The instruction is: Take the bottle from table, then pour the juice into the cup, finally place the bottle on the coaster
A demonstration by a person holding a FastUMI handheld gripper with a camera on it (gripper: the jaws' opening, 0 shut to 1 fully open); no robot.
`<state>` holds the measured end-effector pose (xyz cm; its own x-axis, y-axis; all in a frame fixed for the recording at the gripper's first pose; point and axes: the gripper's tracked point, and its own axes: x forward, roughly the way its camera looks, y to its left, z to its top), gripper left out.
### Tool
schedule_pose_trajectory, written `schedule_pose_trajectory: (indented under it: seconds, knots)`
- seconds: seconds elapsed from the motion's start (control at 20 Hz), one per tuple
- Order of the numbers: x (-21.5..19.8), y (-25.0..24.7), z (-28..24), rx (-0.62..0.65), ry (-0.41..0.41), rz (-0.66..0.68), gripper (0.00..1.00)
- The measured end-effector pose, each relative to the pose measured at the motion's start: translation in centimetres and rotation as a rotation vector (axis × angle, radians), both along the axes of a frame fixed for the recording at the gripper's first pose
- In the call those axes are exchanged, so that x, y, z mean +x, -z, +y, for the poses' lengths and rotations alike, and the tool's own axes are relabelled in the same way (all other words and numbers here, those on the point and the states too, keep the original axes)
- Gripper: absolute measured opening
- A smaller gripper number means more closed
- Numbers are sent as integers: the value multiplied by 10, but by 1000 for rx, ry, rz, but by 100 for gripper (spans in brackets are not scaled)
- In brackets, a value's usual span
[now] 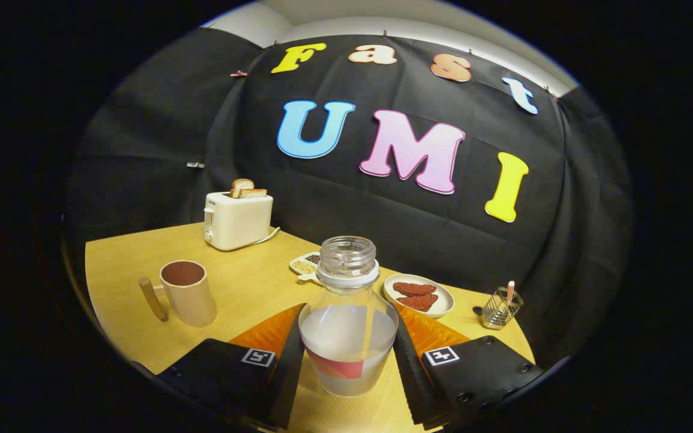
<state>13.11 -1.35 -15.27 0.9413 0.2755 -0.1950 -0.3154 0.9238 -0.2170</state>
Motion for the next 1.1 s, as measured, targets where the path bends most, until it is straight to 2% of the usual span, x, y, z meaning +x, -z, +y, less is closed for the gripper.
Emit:
schedule_pose_trajectory:
  seconds: [0.05, 0.25, 0.65, 0.9, 1.1]
  knots:
    - [2, -5, 12, -12, -28, -3, 75]
    - [11, -13, 40, -103, -58, 11, 75]
    - [26, 7, 70, -497, -41, -17, 74]
    - [30, 19, 77, -686, -24, -36, 74]
    - [35, 21, 92, -782, -52, -67, 74]
